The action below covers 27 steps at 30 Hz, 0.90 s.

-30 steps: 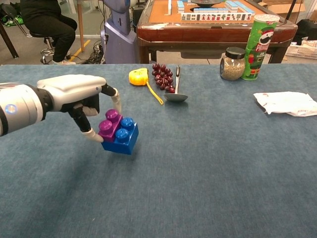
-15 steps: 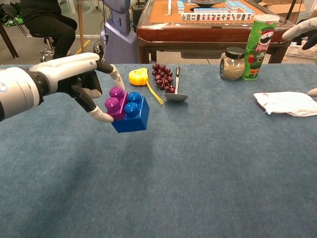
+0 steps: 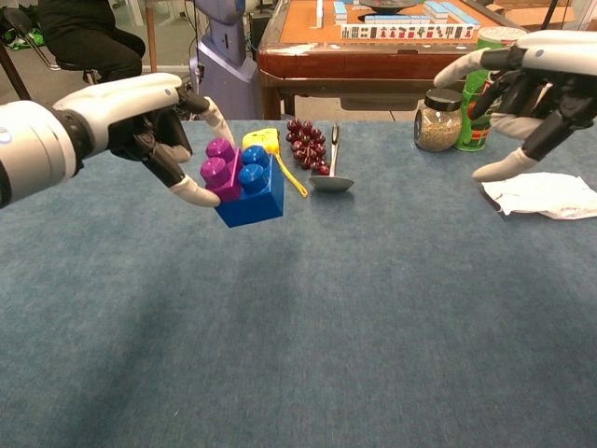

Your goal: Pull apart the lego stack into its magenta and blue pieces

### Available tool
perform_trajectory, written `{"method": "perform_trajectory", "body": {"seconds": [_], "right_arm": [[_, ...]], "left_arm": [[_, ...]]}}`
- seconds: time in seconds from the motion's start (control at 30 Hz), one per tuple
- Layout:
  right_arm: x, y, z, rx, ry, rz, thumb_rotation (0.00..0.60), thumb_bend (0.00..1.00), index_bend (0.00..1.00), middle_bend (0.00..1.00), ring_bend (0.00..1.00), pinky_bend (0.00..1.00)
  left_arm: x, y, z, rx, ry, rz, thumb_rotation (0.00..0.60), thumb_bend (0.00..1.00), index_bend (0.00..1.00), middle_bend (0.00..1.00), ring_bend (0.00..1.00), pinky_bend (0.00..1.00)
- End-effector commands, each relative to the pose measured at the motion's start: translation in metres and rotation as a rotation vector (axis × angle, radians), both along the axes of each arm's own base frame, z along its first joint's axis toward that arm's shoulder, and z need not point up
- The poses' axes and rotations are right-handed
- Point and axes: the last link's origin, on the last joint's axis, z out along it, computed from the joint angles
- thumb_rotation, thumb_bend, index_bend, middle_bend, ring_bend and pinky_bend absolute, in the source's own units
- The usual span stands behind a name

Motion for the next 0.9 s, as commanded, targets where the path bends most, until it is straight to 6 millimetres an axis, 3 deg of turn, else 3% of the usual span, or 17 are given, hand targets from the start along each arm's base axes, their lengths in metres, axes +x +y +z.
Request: {"method": "perform_trajectory", "body": {"seconds": [0.03,0.27,0.9], "right_arm": [[0.020,-0.005,-0.016,0.063,-0.056,0.005,0.600,0.00,0.14,0.98,0.94,0.98],[0.039,-0.012,-0.034,0.102,-0.113,0.018,0.600,0.00,0.14,1.00,1.00,1.00],[0.064,-0.018,-0.074,0.187,-0.244,-0.023,0.600,0.00,0.07,1.00,1.00,1.00]], "left_arm": [[0.002,0.000,0.000,0.004,-0.002,0.003,0.600,0.20,0.60,1.00,0.97,1.00],[0.005,0.000,0.002,0.010,-0.007,0.002,0.600,0.20,0.61,1.00,0.97,1.00],[0.010,-0.001,0.002,-0.002,-0.002,0.006,0.600,0.20,0.61,1.00,0.97,1.00]]}}
